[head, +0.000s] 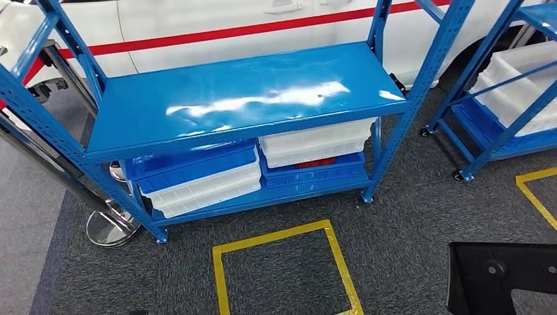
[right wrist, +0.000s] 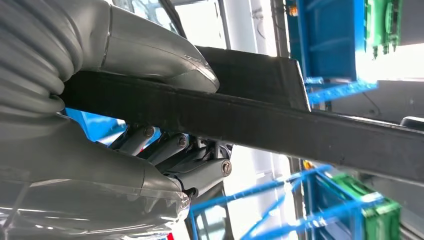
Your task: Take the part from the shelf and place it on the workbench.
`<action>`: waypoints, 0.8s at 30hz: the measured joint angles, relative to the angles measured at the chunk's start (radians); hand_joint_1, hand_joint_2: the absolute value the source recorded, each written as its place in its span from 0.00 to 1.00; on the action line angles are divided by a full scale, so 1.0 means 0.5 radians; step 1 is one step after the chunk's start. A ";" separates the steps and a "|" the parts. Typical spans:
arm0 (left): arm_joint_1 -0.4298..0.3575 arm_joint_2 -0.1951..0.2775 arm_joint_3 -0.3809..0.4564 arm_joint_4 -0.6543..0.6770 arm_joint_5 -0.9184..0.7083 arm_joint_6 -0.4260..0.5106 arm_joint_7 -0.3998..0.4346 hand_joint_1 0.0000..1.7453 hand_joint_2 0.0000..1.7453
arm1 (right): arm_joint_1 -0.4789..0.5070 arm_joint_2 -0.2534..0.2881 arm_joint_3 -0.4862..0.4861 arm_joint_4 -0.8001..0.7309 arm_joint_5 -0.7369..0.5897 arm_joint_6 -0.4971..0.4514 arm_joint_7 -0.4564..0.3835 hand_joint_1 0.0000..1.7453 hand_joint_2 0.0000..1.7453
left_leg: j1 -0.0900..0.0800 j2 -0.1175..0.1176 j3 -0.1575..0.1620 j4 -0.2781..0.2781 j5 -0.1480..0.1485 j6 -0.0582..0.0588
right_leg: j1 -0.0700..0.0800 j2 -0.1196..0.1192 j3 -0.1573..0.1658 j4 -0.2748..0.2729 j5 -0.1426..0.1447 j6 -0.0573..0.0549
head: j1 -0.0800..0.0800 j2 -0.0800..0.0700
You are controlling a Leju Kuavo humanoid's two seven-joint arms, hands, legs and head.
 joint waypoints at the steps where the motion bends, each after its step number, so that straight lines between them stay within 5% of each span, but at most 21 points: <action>1: 0.005 -0.003 0.000 0.000 0.000 0.001 0.001 0.00 0.00 | 0.001 0.000 -0.002 -0.004 -0.006 0.001 0.004 1.00 1.00 | 0.006 -0.052 -0.020 0.060 -0.070 -0.012 | 0.000 0.018 -0.022 -0.003 0.021 -0.019 | 0.000 0.000; 4: 0.019 -0.009 0.000 0.000 0.001 0.009 0.004 0.00 0.00 | 0.009 0.000 -0.003 -0.014 -0.025 0.004 0.021 1.00 1.00 | 0.012 -0.188 -0.098 0.388 -0.341 -0.019 | 0.010 0.088 -0.102 -0.001 0.086 -0.045 | 0.000 0.000; 6: 0.019 -0.009 0.001 0.000 0.001 0.014 0.005 0.00 0.00 | 0.019 0.000 -0.003 -0.016 -0.032 0.005 0.027 1.00 1.00 | 0.009 -0.205 -0.073 0.479 -0.358 -0.003 | 0.022 0.141 -0.154 0.002 0.127 -0.047 | 0.000 0.000; 9: 0.013 -0.008 0.002 0.000 0.002 0.018 0.006 0.00 0.00 | 0.026 0.000 -0.003 -0.016 -0.036 0.009 0.030 1.00 1.00 | -0.006 -0.276 0.182 0.138 -0.211 0.057 | 0.034 0.220 -0.213 0.003 0.184 -0.040 | 0.000 0.000; 10: 0.011 -0.006 0.003 0.000 0.003 0.021 0.007 0.00 0.00 | 0.027 0.000 -0.003 -0.017 -0.037 0.012 0.032 1.00 1.00 | -0.011 -0.316 0.269 -0.005 -0.188 0.073 | 0.034 0.244 -0.226 0.002 0.204 -0.033 | 0.000 0.000; 12: 0.010 -0.004 0.008 0.000 0.006 0.029 0.007 0.00 0.00 | 0.029 0.001 -0.003 -0.017 -0.039 0.024 0.044 1.00 1.00 | -0.023 -0.363 0.343 -0.152 -0.192 0.087 | 0.026 0.284 -0.242 -0.005 0.238 -0.010 | 0.000 0.000; 15: 0.009 -0.008 0.014 0.000 0.008 0.042 0.003 0.00 0.00 | 0.042 0.002 -0.010 -0.019 -0.044 0.040 0.065 1.00 1.00 | -0.021 -0.303 0.334 -0.200 -0.138 0.095 | 0.021 0.301 -0.265 -0.005 0.261 0.028 | 0.001 0.000; 18: 0.019 -0.011 0.017 -0.001 0.008 0.046 0.002 0.00 0.00 | 0.046 0.002 -0.018 -0.022 -0.047 0.046 0.073 1.00 1.00 | -0.015 -0.221 0.295 -0.229 -0.081 0.113 | 0.025 0.162 -0.369 0.246 0.057 0.052 | 0.005 0.000; 20: 0.031 -0.012 0.021 0.000 0.008 0.047 0.002 0.00 0.00 | 0.048 0.004 -0.018 -0.019 -0.047 0.046 0.077 1.00 1.00 | -0.016 -0.159 0.261 -0.215 -0.066 0.111 | 0.012 0.122 -0.422 0.465 -0.068 0.075 | 0.005 0.000; 22: 0.033 -0.012 0.028 0.000 0.009 0.048 0.003 0.00 0.00 | 0.050 0.006 -0.018 -0.017 -0.045 0.046 0.079 1.00 1.00 | -0.014 -0.102 0.228 -0.189 -0.062 0.103 | -0.006 0.099 -0.343 0.444 -0.059 0.096 | 0.005 0.000; 24: 0.030 -0.013 0.035 0.000 0.009 0.054 0.006 0.00 0.00 | 0.048 0.006 -0.018 -0.016 -0.031 0.051 0.080 1.00 1.00 | -0.011 -0.056 0.202 -0.149 -0.069 0.086 | -0.017 0.036 -0.150 0.188 0.005 0.103 | 0.005 0.000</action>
